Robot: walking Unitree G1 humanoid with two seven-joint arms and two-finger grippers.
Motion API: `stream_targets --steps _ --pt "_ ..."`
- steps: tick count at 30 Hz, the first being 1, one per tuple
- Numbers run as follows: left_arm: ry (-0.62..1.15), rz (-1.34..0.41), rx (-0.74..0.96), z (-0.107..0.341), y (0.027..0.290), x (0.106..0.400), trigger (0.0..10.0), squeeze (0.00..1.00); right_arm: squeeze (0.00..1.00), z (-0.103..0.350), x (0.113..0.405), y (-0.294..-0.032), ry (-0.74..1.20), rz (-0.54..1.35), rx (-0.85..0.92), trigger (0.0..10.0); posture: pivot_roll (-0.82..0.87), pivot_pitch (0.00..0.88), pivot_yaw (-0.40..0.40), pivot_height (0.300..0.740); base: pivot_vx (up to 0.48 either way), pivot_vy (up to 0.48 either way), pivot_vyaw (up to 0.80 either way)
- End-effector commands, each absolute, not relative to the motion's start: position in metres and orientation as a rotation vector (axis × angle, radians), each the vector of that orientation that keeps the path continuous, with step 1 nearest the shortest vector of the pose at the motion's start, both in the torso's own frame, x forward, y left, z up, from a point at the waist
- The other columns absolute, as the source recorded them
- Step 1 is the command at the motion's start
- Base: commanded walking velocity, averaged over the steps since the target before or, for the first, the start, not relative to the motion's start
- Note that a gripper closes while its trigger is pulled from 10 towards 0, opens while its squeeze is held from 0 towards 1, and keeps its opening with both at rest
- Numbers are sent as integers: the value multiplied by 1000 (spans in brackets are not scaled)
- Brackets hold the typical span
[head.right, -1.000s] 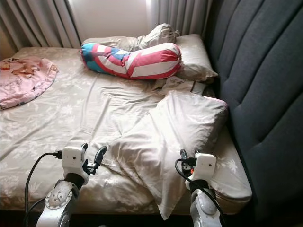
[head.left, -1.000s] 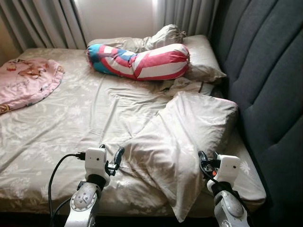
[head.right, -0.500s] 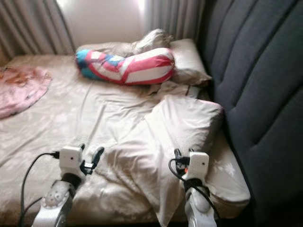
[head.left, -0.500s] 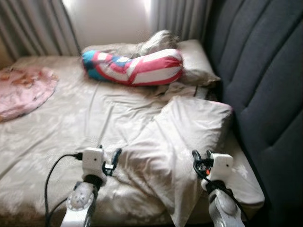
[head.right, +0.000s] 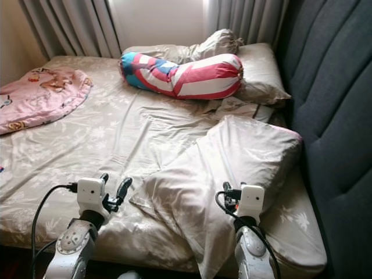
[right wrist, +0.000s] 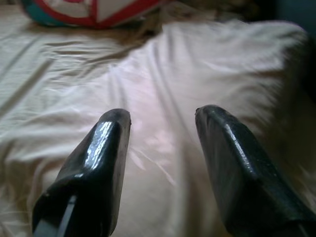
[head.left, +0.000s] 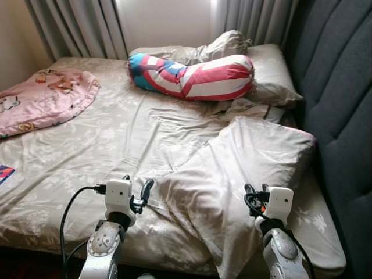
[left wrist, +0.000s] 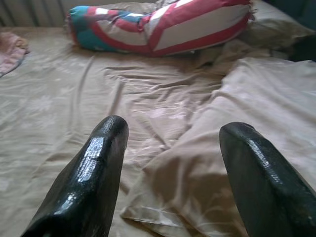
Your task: Clean up the room
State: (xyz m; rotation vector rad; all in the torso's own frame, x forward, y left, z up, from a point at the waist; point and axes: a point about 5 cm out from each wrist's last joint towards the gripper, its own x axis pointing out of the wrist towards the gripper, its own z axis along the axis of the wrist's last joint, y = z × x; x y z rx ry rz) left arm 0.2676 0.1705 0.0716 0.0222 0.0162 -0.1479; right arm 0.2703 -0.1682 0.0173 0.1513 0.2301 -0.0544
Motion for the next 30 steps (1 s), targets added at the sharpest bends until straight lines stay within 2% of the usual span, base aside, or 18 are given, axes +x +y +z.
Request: stream_targets --steps 1,2,10,12,21,22,23,30 --pt "17 -151 27 73 172 267 10000 0 1000 14 275 -171 277 -80 171 10000 -75 22 4 660 0 0 0" --pt "20 -155 33 73 172 267 10000 0 1000 8 277 -172 336 -98 185 10000 -67 26 7 660 0 0 0" --pt "22 -183 49 76 173 266 10000 0 1000 -6 280 -171 440 -146 253 10000 -42 49 21 660 0 0 0" --pt "18 -203 53 79 172 267 10000 0 1000 -9 280 -171 470 -178 317 10000 -24 62 28 660 0 0 0" --pt "-4 -222 64 90 174 270 10000 0 1000 -1 292 -173 435 -211 379 10000 -14 110 45 660 0 0 0" --pt "-5 -225 64 91 173 270 10000 0 820 -1 293 -173 431 -209 385 10000 -13 112 46 660 0 0 0" --pt "-5 -229 64 91 173 269 10000 0 0 0 294 -173 428 -203 393 10000 -11 117 48 660 0 0 0" --pt "11 -242 65 93 175 255 10000 0 0 -3 295 -168 450 -160 441 10000 20 151 61 660 0 0 0"
